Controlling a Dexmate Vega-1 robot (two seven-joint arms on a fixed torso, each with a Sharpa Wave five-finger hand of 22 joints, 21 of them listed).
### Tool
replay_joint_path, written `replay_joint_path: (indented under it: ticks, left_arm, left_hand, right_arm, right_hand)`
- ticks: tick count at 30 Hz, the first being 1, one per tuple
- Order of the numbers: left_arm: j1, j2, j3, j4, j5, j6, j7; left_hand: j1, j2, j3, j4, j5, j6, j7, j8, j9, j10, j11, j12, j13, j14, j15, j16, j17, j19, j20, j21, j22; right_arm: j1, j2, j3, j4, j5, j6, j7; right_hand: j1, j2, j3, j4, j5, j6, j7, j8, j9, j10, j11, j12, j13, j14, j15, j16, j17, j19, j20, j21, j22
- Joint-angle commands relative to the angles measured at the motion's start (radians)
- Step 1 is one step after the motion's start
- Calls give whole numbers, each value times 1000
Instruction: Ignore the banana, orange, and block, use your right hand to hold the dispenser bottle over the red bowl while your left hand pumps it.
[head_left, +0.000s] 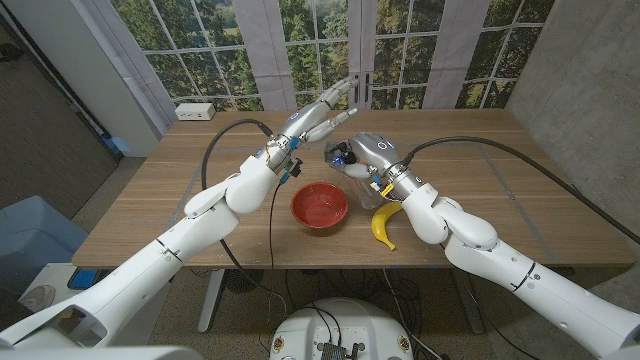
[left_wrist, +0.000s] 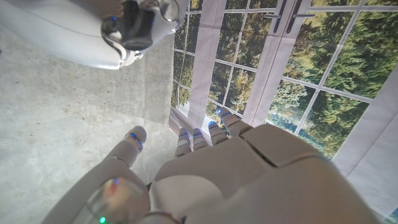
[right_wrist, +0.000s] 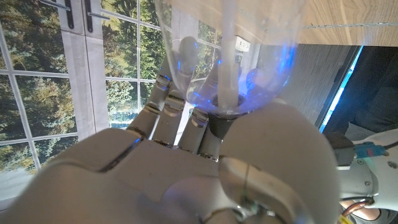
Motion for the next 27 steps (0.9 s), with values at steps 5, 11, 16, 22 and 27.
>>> replay_joint_path:
  ticks: [5,11,16,22,27]
  left_arm:
    - [35,-5,-61,22,-157,-13,5]
    - [51,-8,-77,30,-208,-14,6]
    - [68,-8,-94,33,-253,-12,7]
    - [88,-8,-116,41,-322,-13,1]
    - [99,-10,-127,48,-356,-7,3]
  left_hand:
    - [-3,37,0,-10,-3,14,-5,8,2,15,2,7,3,13,-32,8,0,20,8,9,2]
    - [-2,36,0,-13,-4,18,-6,7,2,19,0,8,3,20,-29,9,0,27,15,11,3]
    - [-1,35,-1,-15,-4,20,-8,7,2,21,2,8,3,22,-29,8,0,32,17,11,3]
    - [-1,34,-1,-17,-4,22,-10,7,2,23,0,8,3,24,-26,8,0,34,18,11,3]
    - [-1,34,-1,-18,-4,23,-10,7,2,24,0,8,3,26,-26,8,0,35,18,11,3]
  right_arm:
    - [13,23,13,53,47,34,-73]
    - [13,34,16,75,57,48,-119]
    - [14,45,21,99,78,75,-168]
    - [16,61,23,128,89,96,-223]
    - [19,84,28,159,106,109,-274]
  right_hand:
    - [86,77,-5,-1,5,3,-8,-5,3,3,-9,-6,3,146,-176,-2,5,-7,-150,7,2]
    - [87,76,-5,-1,5,4,-7,-7,4,3,-11,-8,5,144,-177,-6,4,-6,-150,8,2]
    - [87,77,-6,-1,6,5,-6,-8,4,5,-10,-10,4,148,-177,-6,7,-7,-150,10,2]
    - [85,77,-7,0,5,4,-8,-10,4,5,-11,-11,6,148,-176,-7,8,-8,-150,11,2]
    - [85,77,-8,0,5,5,-10,-11,5,6,-12,-14,5,148,-177,-10,8,-8,-149,12,2]
